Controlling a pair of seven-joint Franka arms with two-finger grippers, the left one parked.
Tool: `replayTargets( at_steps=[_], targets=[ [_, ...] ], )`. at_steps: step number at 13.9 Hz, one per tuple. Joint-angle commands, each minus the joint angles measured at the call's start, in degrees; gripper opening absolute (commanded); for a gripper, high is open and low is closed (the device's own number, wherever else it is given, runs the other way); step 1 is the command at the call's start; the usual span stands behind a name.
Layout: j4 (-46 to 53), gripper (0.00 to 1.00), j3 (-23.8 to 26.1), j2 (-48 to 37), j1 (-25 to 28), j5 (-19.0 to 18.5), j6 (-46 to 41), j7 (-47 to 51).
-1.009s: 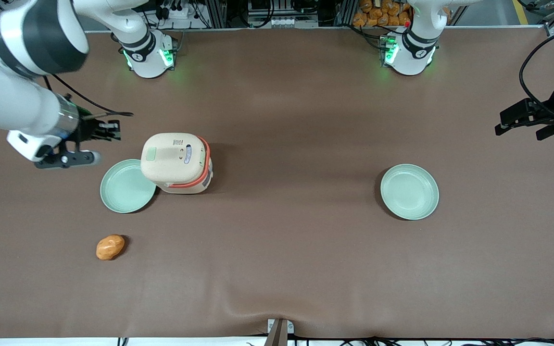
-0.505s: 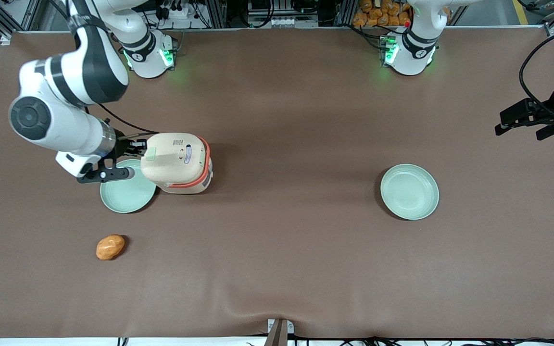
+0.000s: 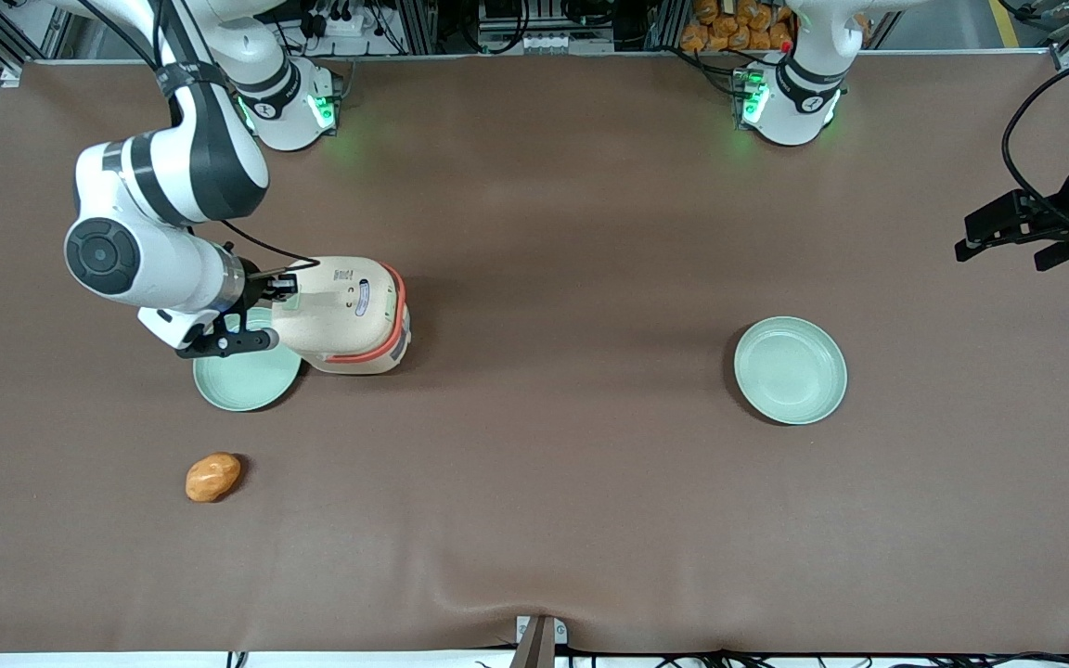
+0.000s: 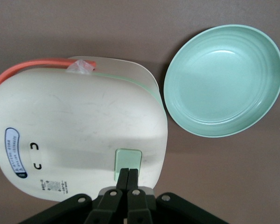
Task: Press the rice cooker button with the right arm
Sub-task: 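Press the rice cooker's lid button with the right gripper fingertips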
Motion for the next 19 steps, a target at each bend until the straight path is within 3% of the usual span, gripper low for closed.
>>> replayTargets(
  at_steps=[1, 19],
  targets=[
    [-1.3, 0.0, -0.3, 0.2, 0.6, 0.5, 1.0, 0.0],
    [-1.8, 0.04, -0.3, 2.6, 1.5, 0.5, 2.9, -0.8]
  ],
)
